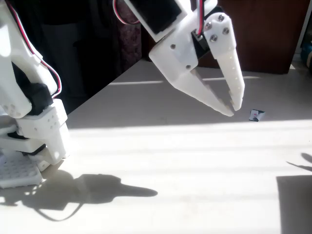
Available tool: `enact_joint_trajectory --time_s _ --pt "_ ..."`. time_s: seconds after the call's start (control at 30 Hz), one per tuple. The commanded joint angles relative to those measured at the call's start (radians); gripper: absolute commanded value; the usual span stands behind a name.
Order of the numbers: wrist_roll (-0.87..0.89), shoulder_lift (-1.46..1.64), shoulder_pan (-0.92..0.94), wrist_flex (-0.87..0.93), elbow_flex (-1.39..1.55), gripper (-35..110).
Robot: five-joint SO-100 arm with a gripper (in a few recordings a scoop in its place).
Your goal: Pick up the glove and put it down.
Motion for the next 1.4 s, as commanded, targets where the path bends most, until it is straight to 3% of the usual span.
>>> enact_joint_trajectory --time_s 0.0,0.7,1.37 --pt "0.006 0.199 -0.003 -0.012 0.160 1" --pt "0.003 1.235 -0.003 -0.012 1.006 1" --pt "0.005 1.255 -0.003 0.002 1.173 0"
